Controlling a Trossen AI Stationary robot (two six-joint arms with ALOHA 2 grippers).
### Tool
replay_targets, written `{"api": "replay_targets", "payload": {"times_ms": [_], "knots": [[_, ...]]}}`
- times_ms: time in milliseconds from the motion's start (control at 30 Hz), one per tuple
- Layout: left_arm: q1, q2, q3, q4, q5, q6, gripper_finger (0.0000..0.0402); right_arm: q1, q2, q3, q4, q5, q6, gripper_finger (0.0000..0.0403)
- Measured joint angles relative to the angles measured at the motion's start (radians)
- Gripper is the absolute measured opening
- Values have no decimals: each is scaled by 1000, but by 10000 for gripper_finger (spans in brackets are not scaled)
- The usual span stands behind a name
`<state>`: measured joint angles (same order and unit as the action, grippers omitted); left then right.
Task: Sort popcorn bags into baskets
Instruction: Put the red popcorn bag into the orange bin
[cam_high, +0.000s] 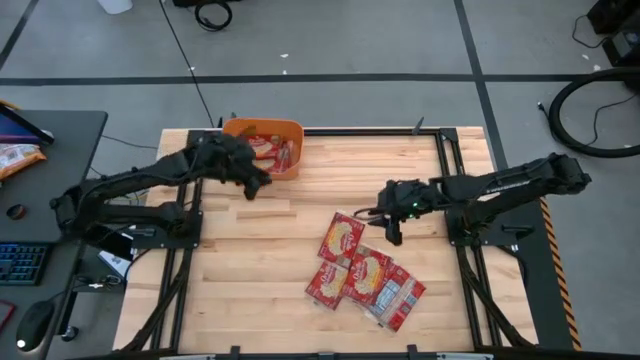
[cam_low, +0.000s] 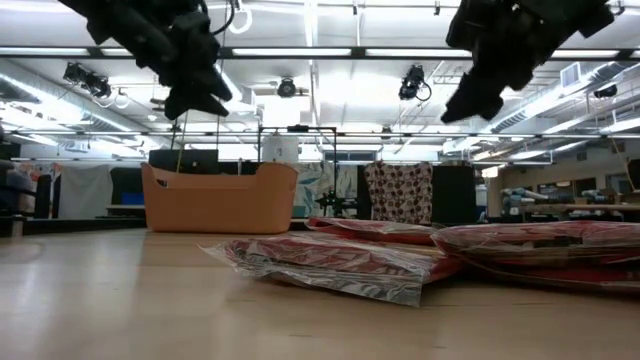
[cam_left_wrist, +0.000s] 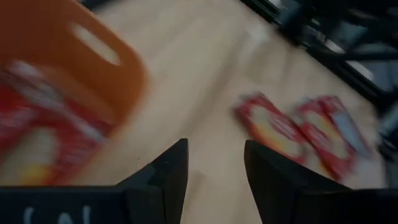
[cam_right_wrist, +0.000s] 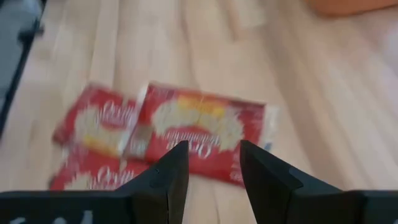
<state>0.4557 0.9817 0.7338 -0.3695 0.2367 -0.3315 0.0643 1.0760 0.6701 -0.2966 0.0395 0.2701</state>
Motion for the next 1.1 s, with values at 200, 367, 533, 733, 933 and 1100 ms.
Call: {"api": "replay_targets", "payload": {"times_ms": [200, 367, 533, 733, 933, 1100], "knots": [[-253, 0, 0, 11, -103, -152, 160, 0, 111, 0, 18, -63, -38, 148], [-411, 57, 0, 33, -184, -344, 160, 0, 173, 0, 35, -68, -38, 148], [-512, 188, 0, 157, -195, -488, 160, 0, 180, 0, 42, -94, -38, 148], [-550, 368, 0, 306, -179, -756, 160, 0, 113, 0, -19, -112, -8, 148], [-548, 550, 0, 499, -143, -961, 160, 0, 32, 0, -49, -111, 14, 148], [-548, 686, 2, 657, -166, -1082, 162, 3, -11, 0, -41, -104, 50, 148]]}}
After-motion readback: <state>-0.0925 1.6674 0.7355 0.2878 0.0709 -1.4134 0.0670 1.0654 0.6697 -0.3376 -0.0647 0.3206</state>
